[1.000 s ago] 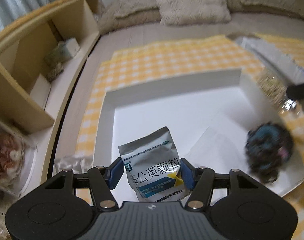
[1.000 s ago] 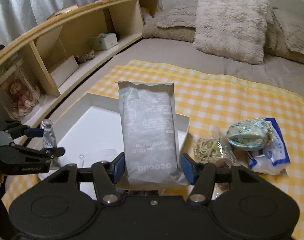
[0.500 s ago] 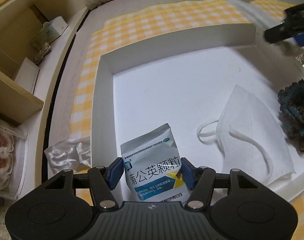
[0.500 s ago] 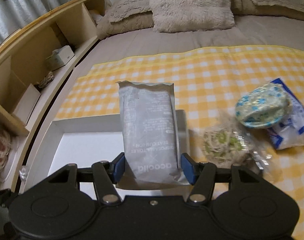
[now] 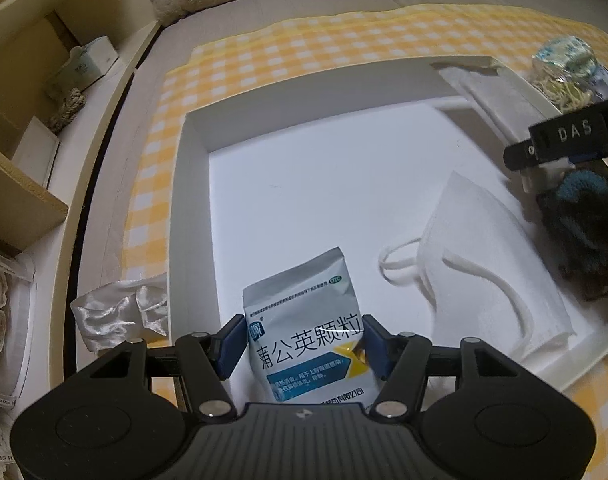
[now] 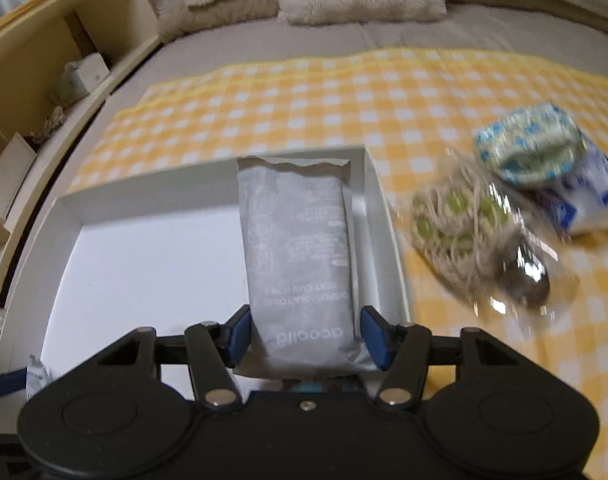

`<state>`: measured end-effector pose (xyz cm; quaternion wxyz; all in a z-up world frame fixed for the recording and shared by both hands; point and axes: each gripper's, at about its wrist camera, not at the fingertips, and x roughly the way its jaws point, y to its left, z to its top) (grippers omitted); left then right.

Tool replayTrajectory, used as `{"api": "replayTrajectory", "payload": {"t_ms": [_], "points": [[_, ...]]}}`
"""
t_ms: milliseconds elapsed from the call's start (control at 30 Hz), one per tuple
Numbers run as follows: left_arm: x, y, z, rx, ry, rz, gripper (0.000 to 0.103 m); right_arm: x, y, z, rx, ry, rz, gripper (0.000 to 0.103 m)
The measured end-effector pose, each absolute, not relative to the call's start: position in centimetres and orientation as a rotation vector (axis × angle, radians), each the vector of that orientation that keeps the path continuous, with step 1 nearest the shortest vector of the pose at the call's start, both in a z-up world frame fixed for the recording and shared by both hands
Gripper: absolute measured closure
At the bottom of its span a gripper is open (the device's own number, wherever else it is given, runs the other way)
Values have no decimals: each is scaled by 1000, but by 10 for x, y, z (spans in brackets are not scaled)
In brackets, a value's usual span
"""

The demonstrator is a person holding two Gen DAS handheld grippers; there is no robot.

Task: Organize soft objects
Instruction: 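Carry the foil pouch and sachet into the white box and release them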

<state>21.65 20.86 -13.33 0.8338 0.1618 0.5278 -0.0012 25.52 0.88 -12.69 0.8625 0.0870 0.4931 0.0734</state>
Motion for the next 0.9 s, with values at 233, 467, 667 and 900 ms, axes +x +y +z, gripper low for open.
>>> {"api": "replayTrajectory", "payload": {"t_ms": [233,467,667,900], "points": [[208,208,-132,351,1128,11,28,232,12,-125,216,1058,109,33],[199,200,-132,457,1122,31,21,230,0,-109,217,1055,151,23],[195,201,-120,421,1085,47,17,228,-12,-95,225,1053,220,23],[188,197,-101,314,1043,48,9,218,-25,-83,217,1039,291,22]]}}
